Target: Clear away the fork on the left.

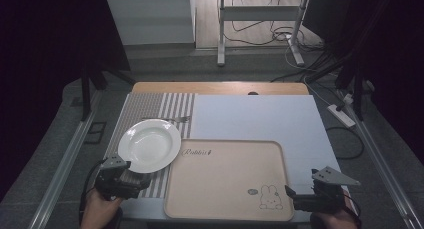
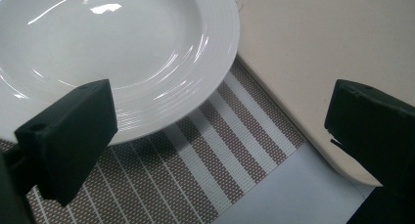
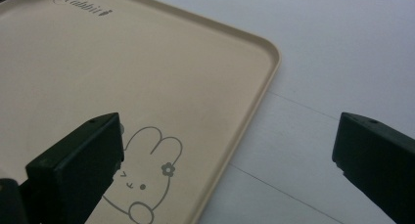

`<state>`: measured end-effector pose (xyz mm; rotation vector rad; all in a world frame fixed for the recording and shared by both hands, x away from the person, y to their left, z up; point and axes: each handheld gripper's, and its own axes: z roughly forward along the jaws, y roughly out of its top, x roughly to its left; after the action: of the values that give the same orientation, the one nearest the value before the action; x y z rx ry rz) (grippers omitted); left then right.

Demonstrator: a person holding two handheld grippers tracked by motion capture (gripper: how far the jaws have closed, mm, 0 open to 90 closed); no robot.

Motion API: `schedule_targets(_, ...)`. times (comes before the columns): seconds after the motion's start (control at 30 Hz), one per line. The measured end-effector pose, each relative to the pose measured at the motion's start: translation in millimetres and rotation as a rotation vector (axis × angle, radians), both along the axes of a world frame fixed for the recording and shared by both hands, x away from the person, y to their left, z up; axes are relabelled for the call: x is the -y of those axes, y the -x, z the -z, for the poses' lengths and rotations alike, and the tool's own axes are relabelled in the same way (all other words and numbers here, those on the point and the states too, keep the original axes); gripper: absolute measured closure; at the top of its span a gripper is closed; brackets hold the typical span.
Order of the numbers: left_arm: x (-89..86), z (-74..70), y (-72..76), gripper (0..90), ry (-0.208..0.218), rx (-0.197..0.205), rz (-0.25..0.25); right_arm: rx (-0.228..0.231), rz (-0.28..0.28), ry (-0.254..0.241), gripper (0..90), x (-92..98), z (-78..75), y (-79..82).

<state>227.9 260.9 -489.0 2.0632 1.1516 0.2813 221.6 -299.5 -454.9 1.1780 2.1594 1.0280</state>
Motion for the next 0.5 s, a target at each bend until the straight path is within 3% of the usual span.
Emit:
schedule_targets(0.1,0.4,-0.7,-1.6,0.0,0.021,0.002,0.009,-0.002,-0.002,0.007,0.0,-0.7,0.0,0.0)
schedule_targets(0.27,2.4,-2.9,-5.0,0.0,-0.001,0.046,0.022,0.002,-0.007,0.013,0.0,-1.5,0.2,0.2)
schedule_targets(0.5,0.6,-2.3,-11.3,0.0,0.049,0.031,0.030,0.000,-0.007,0.018,0.0,-2.1,0.4,0.1)
